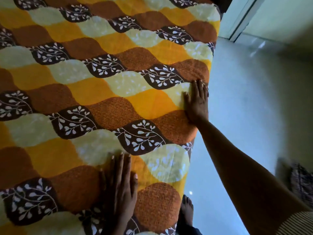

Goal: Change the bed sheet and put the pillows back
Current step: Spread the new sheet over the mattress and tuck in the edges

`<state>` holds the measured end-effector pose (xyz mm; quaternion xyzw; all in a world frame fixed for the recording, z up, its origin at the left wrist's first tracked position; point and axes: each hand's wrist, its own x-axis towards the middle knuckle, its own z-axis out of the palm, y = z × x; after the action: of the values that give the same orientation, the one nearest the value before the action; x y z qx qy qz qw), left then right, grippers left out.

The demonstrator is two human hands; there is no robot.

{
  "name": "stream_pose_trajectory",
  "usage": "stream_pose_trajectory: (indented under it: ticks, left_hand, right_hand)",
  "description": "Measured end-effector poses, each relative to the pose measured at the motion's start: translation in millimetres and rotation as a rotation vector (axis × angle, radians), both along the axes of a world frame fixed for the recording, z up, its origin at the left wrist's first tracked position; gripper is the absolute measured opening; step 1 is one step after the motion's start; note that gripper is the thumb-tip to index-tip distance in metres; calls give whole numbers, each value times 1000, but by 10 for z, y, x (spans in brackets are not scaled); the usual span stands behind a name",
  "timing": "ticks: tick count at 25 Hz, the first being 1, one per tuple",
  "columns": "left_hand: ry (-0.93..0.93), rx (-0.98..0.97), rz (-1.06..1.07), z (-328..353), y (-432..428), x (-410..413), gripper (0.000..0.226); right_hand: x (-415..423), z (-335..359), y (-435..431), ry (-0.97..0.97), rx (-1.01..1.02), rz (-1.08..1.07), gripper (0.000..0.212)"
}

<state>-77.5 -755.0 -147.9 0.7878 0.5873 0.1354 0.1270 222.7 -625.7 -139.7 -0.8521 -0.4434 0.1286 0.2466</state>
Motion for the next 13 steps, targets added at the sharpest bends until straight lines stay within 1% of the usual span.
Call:
stream_pose_trajectory:
  ticks: [1,3,6,10,11,12,13]
  left_hand:
    - [2,-10,-76,85,38,156,56]
    - [-42,22,-237,174,131,588,54]
    - [-30,30,-282,153,468,1110,54]
    - [220,166,-310,-101,544,1297,53]
    - [232,180,-308,-123,527,1305,53]
    - [220,181,-302,-121,510,1309,53]
    - [202,178,-294,-100,485,1313,54]
  right_hand:
    - [-75,-13,-81,93,67,-18,59]
    - [-327,-108,-392,192,167,-46,61]
    - [-667,-241,-810,184,216,43,62]
    - [-600,-344,-930,416,344,22,57]
    - [-569,-318,-951,512,378,-3,54]
    - [-523,-255,-981,683,405,-45,51]
    - [-448,-182,-1018,915,425,-114,48]
